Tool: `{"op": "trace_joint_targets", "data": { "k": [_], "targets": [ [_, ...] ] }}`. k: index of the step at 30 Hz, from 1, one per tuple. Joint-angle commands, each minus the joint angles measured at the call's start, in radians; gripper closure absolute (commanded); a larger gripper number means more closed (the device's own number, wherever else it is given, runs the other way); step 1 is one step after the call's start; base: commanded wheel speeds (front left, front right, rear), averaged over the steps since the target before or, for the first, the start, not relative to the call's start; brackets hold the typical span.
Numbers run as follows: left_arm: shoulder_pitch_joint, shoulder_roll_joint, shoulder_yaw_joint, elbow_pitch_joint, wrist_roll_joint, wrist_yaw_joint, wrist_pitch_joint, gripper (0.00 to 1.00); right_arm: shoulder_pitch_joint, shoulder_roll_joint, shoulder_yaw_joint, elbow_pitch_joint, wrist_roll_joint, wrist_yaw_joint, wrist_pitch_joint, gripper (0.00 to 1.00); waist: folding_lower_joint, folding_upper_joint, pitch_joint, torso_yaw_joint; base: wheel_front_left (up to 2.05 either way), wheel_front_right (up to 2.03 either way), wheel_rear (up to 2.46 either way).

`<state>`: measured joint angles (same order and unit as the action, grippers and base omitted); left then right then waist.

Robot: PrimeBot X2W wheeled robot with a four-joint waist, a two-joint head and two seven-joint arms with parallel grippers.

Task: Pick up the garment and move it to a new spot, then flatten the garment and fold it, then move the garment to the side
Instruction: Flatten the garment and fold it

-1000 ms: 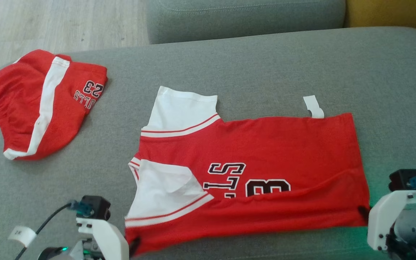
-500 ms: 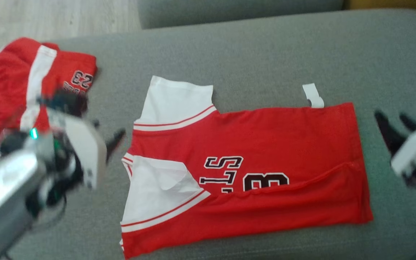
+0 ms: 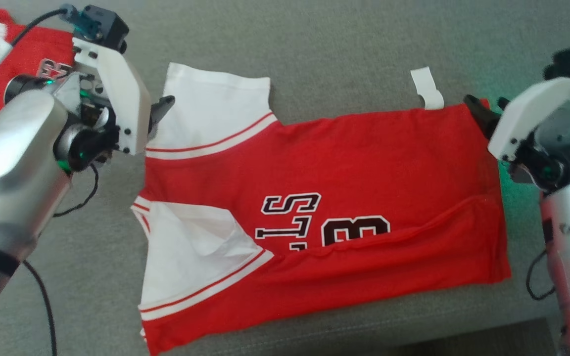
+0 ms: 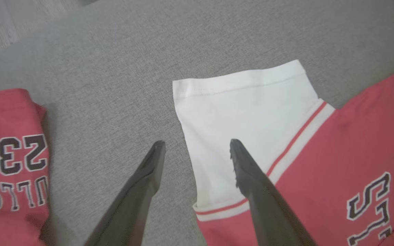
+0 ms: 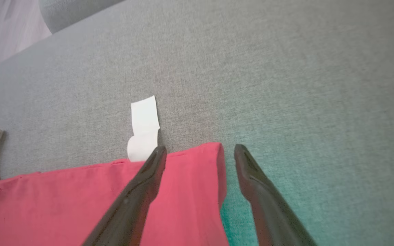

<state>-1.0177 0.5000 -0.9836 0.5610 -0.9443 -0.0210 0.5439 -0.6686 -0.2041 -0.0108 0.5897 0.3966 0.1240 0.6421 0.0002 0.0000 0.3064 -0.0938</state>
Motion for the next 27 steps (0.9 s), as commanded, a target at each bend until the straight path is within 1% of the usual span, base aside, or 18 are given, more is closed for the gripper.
{"op": "trace_joint_targets", "data": {
  "k": [1,7,12,13,15,19,20,23,24,25,26,27],
  "targets": [
    [-0.068,0.017,0.046,0.012,0.002,-0.011,-0.007,0.0,-0.039,-0.012,0.024,-0.011,0.008,0.007,-0.011,0.0,-0.0002,0.0,0.029,-0.019,0.0,0.0,0.0],
    [-0.124,-0.046,0.047,0.182,-0.015,-0.071,-0.032,0.0,-0.111,-0.016,0.108,0.112,0.032,0.007,-0.025,0.0,-0.0002,0.0,0.067,-0.044,0.0,0.0,0.0],
    [-0.179,-0.072,0.034,0.284,0.013,-0.084,-0.074,0.0,-0.141,-0.019,0.178,0.16,0.074,0.007,-0.042,0.0,-0.0002,0.0,0.092,-0.063,0.0,0.0,0.0],
    [-0.197,-0.082,0.031,0.324,0.016,-0.088,-0.077,0.0,-0.15,-0.017,0.204,0.174,0.094,0.007,-0.049,0.02,-0.0002,0.0,0.102,-0.069,0.0,0.0,0.0],
    [-0.208,-0.095,0.031,0.354,0.007,-0.094,-0.074,0.0,-0.158,-0.019,0.229,0.186,0.111,0.007,-0.056,0.04,-0.0002,0.0,0.11,-0.074,0.0,0.0,0.0],
    [-0.224,-0.113,0.015,0.392,-0.003,-0.104,-0.059,0.0,-0.171,-0.024,0.272,0.21,0.147,0.007,-0.062,0.11,-0.0002,0.0,0.118,-0.078,0.0,0.0,0.0],
    [-0.224,-0.113,0.015,0.392,-0.003,-0.104,-0.059,0.0,-0.171,-0.024,0.272,0.21,0.147,0.007,-0.062,0.11,-0.0002,0.0,0.118,-0.078,0.0,0.0,0.0],
    [-0.225,-0.124,0.001,0.416,-0.015,-0.107,-0.031,0.0,-0.175,-0.029,0.305,0.226,0.176,0.007,-0.054,0.18,-0.0002,0.0,0.123,-0.079,0.0,0.0,0.0],
    [-0.226,-0.127,-0.004,0.42,-0.019,-0.108,-0.021,0.01,-0.175,-0.03,0.317,0.23,0.189,0.007,-0.048,0.24,-0.0002,0.0,0.123,-0.078,0.0,0.0,0.0],
    [-0.227,-0.129,-0.01,0.422,-0.022,-0.108,-0.015,0.34,-0.175,-0.034,0.332,0.231,0.2,0.007,-0.04,0.36,-0.0002,0.0,0.124,-0.077,0.0,0.0,0.0],
    [-0.228,-0.131,-0.014,0.422,-0.025,-0.109,-0.012,0.69,-0.175,-0.039,0.345,0.228,0.212,0.007,-0.037,0.58,-0.0002,0.0,0.125,-0.076,0.0,0.0,0.0],
    [-0.228,-0.132,-0.019,0.419,-0.028,-0.109,-0.011,1.0,-0.174,-0.044,0.354,0.224,0.224,0.007,-0.042,0.94,-0.0002,0.0,0.124,-0.075,0.0,0.0,0.0]
  ]
}}
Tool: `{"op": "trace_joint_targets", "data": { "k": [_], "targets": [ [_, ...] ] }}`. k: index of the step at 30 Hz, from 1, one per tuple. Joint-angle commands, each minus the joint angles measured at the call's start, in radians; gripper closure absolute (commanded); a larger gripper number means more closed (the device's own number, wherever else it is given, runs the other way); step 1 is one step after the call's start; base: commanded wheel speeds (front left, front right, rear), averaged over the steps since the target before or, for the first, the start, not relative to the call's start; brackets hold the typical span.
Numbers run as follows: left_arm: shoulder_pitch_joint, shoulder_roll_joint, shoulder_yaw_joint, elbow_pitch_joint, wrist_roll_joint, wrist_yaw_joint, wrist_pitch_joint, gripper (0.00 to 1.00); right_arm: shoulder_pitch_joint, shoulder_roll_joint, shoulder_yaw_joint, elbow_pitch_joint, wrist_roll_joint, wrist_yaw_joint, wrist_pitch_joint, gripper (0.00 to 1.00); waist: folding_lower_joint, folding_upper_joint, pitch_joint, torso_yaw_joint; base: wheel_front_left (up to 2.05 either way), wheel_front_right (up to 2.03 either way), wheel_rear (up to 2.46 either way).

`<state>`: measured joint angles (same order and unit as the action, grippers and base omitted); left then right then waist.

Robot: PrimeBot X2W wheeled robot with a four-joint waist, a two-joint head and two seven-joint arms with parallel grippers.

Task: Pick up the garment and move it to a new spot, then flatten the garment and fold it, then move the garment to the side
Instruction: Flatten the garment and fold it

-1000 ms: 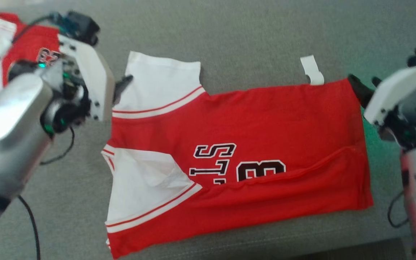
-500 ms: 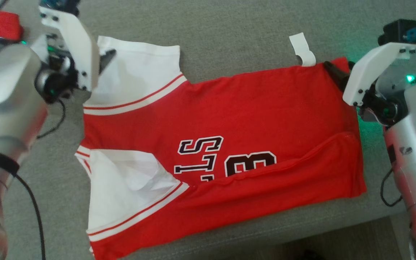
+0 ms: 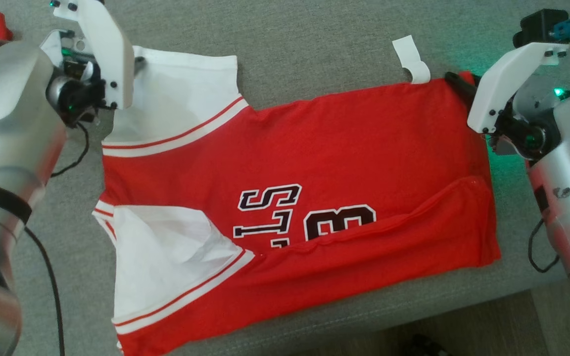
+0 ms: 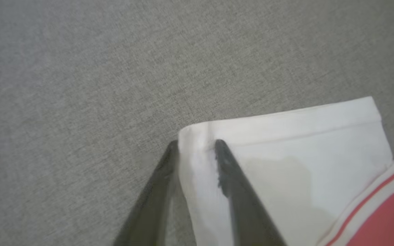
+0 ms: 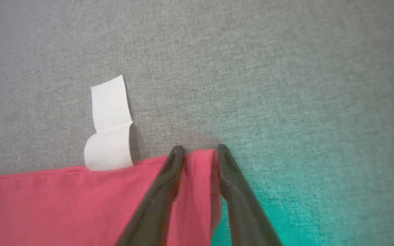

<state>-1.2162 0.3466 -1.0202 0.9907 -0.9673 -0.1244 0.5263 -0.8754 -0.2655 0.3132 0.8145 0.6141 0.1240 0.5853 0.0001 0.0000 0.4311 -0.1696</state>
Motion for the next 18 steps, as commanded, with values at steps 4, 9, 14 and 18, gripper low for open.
{"op": "trace_joint_targets", "data": {
  "k": [4,9,14,18],
  "targets": [
    [-0.032,0.032,0.0,-0.014,-0.007,-0.006,-0.02,1.0,0.039,-0.002,0.065,-0.018,0.047,0.007,-0.025,1.0,-0.0001,0.0,-0.014,0.004,0.0,0.0,0.0],
    [-0.046,0.039,-0.005,0.021,0.014,-0.006,-0.114,1.0,0.035,-0.026,0.065,-0.011,0.06,0.007,-0.147,1.0,-0.0001,0.0,-0.038,0.009,0.0,0.0,0.0],
    [-0.045,0.031,-0.017,0.052,0.027,-0.006,-0.181,1.0,0.025,-0.027,0.045,0.05,0.047,0.007,-0.262,1.0,-0.0001,0.0,-0.068,0.018,0.0,0.0,0.0],
    [-0.04,0.03,-0.027,0.069,0.028,-0.006,-0.217,1.0,0.019,-0.018,0.031,0.097,0.042,0.007,-0.346,1.0,-0.0001,0.0,-0.097,0.028,0.0,0.0,0.0]
  ]
}}
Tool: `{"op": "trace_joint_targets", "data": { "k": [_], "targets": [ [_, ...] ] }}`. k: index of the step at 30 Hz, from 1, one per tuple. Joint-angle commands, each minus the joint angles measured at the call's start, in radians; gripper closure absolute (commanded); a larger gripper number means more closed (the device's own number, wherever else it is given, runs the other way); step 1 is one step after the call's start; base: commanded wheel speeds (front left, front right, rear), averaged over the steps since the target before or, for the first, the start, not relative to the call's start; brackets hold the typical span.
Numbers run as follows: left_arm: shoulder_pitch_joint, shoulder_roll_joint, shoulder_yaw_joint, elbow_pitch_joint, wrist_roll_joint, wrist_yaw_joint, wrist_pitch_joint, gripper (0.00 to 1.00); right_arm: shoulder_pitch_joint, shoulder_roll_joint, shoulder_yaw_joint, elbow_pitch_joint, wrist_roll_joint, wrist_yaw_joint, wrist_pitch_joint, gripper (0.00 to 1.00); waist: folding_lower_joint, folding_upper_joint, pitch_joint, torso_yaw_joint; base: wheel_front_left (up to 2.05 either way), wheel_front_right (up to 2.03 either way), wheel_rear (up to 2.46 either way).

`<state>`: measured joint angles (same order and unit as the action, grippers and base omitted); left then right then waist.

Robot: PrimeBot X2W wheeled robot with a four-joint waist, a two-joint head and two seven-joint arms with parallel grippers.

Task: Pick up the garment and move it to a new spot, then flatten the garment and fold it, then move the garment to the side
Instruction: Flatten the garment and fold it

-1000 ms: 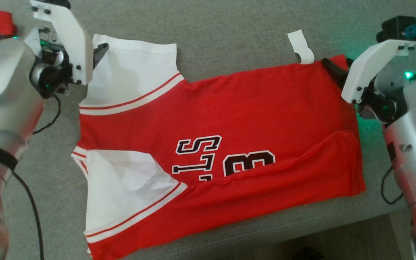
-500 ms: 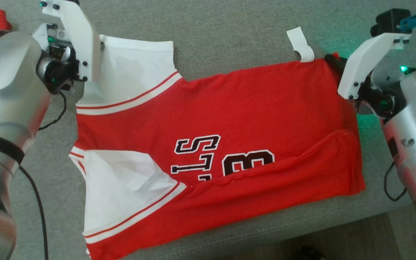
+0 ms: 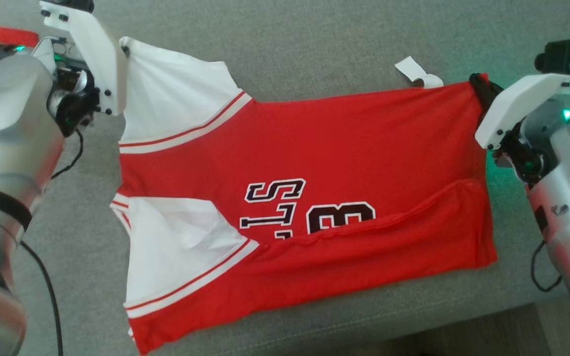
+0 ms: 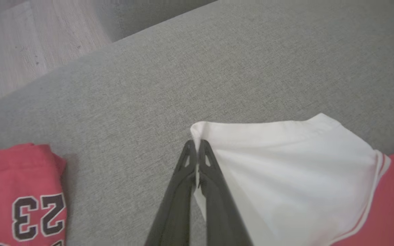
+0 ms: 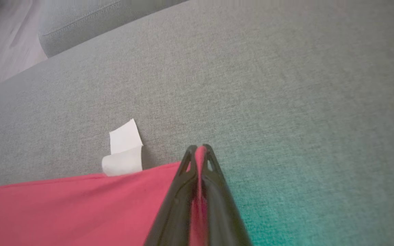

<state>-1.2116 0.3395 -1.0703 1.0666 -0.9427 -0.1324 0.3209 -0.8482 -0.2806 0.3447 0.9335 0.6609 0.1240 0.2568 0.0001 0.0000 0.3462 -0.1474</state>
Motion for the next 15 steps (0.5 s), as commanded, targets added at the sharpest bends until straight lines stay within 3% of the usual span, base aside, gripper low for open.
{"op": "trace_joint_targets", "data": {
  "k": [1,8,15],
  "targets": [
    [-0.04,0.038,0.02,-0.007,0.001,0.002,-0.02,1.0,-0.007,0.002,0.0,-0.015,-0.002,0.007,-0.035,1.0,-0.0001,0.0,-0.022,0.009,0.0,0.0,0.0],
    [-0.003,0.071,-0.014,-0.103,-0.043,0.002,-0.039,1.0,0.042,0.005,0.032,-0.043,0.06,0.007,-0.118,1.0,-0.0001,0.0,-0.098,0.036,0.0,0.0,0.0],
    [0.072,0.187,-0.086,-0.317,-0.121,0.002,0.023,1.0,0.133,-0.061,0.08,-0.093,0.119,0.007,-0.127,1.0,-0.0001,0.0,-0.176,0.071,0.0,0.0,0.0]
  ]
}}
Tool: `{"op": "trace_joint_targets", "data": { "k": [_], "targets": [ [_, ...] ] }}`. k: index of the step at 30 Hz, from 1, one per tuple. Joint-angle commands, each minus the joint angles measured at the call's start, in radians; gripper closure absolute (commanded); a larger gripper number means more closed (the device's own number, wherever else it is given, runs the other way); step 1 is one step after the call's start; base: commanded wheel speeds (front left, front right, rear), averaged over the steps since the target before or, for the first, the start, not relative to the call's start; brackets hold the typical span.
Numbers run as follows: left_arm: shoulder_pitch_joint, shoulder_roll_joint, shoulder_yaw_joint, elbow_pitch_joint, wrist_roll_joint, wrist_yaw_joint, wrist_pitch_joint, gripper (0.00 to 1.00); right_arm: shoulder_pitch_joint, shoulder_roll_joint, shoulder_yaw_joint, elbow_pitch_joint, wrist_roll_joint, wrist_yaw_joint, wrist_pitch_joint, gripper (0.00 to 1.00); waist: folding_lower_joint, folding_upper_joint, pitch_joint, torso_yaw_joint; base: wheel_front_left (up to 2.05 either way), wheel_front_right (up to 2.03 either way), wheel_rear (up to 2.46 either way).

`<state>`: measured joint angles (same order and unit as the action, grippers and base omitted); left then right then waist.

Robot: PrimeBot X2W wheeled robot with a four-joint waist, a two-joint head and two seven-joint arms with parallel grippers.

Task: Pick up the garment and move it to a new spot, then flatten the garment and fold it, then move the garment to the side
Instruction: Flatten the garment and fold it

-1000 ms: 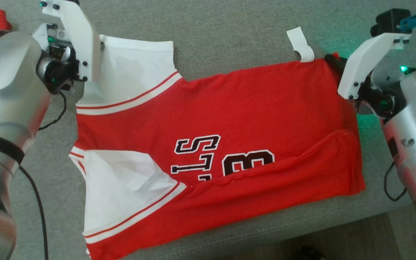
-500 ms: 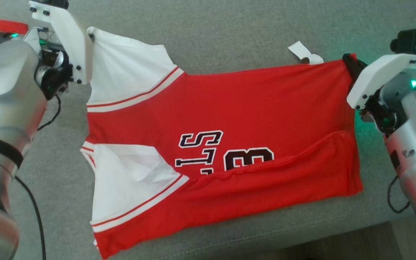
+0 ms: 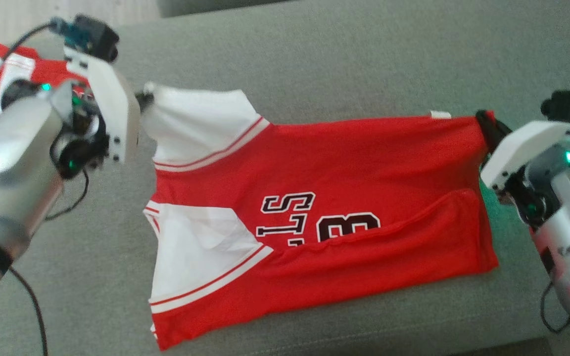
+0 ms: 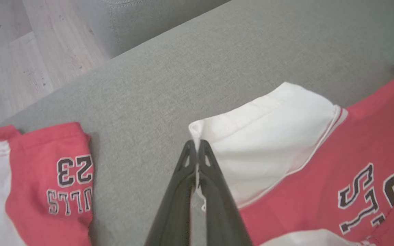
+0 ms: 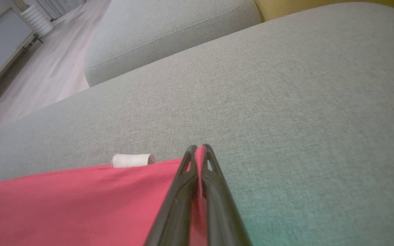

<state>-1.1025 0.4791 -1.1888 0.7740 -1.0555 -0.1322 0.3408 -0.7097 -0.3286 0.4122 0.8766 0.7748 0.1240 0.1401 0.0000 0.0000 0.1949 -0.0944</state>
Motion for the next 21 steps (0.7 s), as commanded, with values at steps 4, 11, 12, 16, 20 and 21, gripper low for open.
{"op": "trace_joint_targets", "data": {
  "k": [4,11,12,16,20,21],
  "targets": [
    [0.008,0.127,0.001,-0.161,-0.06,0.002,0.051,1.0,0.04,-0.047,0.044,-0.051,0.016,0.007,-0.007,1.0,0.0,0.0,-0.062,0.038,0.0,0.0,0.0],
    [0.075,0.234,-0.031,-0.37,-0.148,0.002,0.154,1.0,0.074,-0.083,0.097,-0.061,0.026,0.007,0.01,1.0,0.0,0.0,-0.088,0.068,0.0,0.0,0.0],
    [0.085,0.248,-0.034,-0.402,-0.159,0.002,0.17,1.0,0.076,-0.09,0.107,-0.061,0.026,0.007,0.017,1.0,0.0,0.0,-0.088,0.072,0.0,0.0,0.0],
    [0.131,0.284,-0.047,-0.508,-0.2,0.002,0.224,1.0,0.079,-0.117,0.147,-0.066,0.027,0.007,0.042,1.0,0.0,0.0,-0.088,0.083,0.0,0.0,0.0],
    [0.165,0.311,-0.059,-0.585,-0.203,0.008,0.259,1.0,0.077,-0.156,0.181,-0.078,0.03,0.007,0.062,1.0,0.0,0.0,-0.086,0.086,0.0,0.0,0.0],
    [0.174,0.315,-0.06,-0.598,-0.208,0.012,0.262,1.0,0.077,-0.165,0.189,-0.081,0.033,0.007,0.066,1.0,0.0,0.0,-0.086,0.085,0.0,0.0,0.0]
  ]
}}
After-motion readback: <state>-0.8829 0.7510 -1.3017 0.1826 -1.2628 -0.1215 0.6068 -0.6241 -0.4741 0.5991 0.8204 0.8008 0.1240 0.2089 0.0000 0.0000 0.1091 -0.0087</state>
